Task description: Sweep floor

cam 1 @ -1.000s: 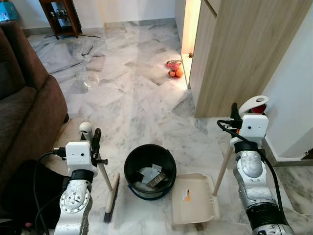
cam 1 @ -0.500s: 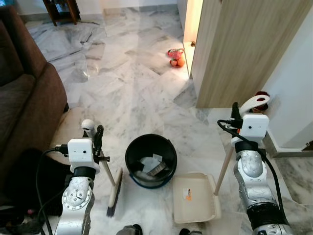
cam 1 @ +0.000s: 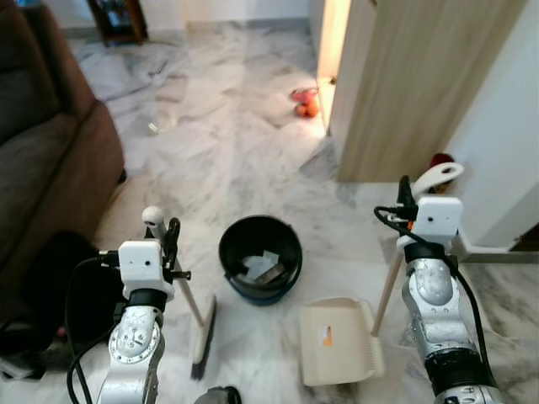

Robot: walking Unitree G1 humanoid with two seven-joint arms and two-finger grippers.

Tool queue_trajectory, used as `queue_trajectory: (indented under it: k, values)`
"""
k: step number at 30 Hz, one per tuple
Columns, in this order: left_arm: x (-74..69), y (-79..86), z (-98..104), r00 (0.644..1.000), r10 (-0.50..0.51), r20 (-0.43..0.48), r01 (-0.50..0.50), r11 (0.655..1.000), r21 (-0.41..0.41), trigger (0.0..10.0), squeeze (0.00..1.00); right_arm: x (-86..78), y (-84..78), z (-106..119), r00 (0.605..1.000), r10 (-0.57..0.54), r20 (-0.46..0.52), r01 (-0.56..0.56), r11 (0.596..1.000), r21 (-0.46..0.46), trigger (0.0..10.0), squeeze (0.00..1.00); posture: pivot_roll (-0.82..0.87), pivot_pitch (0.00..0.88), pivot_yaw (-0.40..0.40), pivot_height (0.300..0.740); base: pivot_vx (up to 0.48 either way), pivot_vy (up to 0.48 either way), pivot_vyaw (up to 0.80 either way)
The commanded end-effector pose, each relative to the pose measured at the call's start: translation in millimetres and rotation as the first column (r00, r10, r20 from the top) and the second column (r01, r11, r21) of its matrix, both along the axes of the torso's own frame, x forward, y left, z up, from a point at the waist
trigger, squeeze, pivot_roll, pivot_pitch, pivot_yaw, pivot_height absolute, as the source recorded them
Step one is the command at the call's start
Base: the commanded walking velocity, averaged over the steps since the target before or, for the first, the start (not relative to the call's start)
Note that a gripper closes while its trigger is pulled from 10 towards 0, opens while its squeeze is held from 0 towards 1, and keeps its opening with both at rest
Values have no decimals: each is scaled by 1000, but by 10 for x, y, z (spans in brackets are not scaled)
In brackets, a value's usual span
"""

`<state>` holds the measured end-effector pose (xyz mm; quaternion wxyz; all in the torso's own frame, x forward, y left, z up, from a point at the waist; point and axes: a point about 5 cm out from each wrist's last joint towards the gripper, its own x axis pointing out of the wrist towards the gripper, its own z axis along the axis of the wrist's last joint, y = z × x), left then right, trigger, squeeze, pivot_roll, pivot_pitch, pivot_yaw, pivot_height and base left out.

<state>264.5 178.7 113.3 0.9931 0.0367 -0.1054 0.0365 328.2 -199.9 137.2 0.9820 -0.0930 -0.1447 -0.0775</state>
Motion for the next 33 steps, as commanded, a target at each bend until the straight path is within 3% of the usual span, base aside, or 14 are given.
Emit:
queue_trajectory:
  k: [1, 7, 25, 33]
  values:
    - [1, 18, 79, 999, 0, 43, -1, 1000, 19, 10000, 0, 4, -11, 82, 999, -2, 43, 1, 1000, 14, 10000, 0, 64, 124, 52, 740, -251, 0, 0]
    - [5, 5, 78, 999, 0, 44, -1, 1000, 16, 10000, 0, 4, -12, 85, 999, -2, 43, 2, 1000, 17, 10000, 0, 56, 120, 46, 740, -249, 0, 0]
    - [36, -5, 48, 1000, 0, 28, -1, 1000, 19, 10000, 0, -36, 122, 25, 999, 24, 26, -25, 997, 70, 10000, 0, 44, 126, 46, 740, 0, 0, 0]
    - [76, -32, 62, 999, -15, 33, 14, 1000, 21, 10000, 0, -33, 143, 11, 999, 33, 17, -34, 996, 81, 10000, 0, 41, 117, 50, 740, 0, 0, -800]
